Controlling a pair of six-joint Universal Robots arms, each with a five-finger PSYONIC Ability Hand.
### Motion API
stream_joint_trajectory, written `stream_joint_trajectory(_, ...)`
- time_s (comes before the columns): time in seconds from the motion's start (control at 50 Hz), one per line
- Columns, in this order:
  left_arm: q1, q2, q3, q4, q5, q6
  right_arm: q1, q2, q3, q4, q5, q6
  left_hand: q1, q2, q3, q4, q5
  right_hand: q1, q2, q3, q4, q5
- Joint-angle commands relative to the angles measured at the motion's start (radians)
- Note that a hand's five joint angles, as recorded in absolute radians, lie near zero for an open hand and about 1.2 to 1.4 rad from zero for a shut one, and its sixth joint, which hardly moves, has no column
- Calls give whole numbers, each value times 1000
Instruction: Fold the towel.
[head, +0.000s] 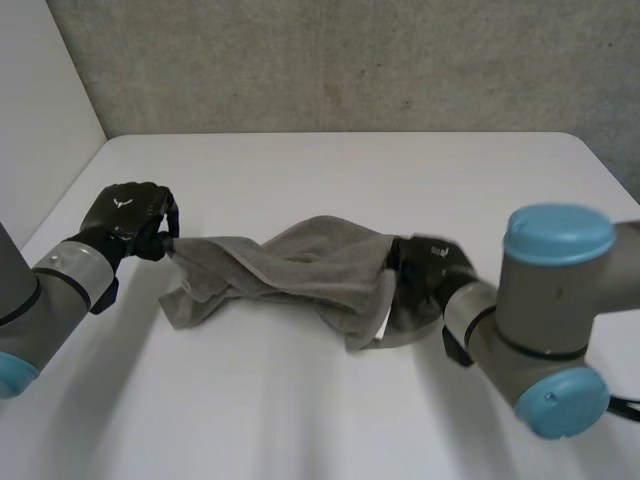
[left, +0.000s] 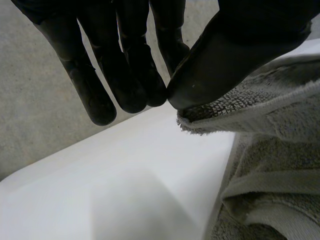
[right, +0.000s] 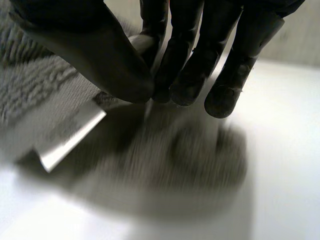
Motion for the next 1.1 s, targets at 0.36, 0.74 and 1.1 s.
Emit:
stream_joint_trajectory(0.36,-46,211,239,-194,2,-193,-141,-45,-608,569,-204,-171,107,50,50,36,40,-322,-295,-298,-309,-320)
stream_joint_trajectory(0.74,-34,179,-23,-31,10,-179,-8,-95,100,44,-28,-19,107,50,50,36,40,-847,-820,-824,-834,-845)
stream_joint_trajectory(1.1,-7,151,-27,-10,8,-173,46,73,-16,18,41,3,107,50,50,36,40,-824,-797,-801,-811,-822)
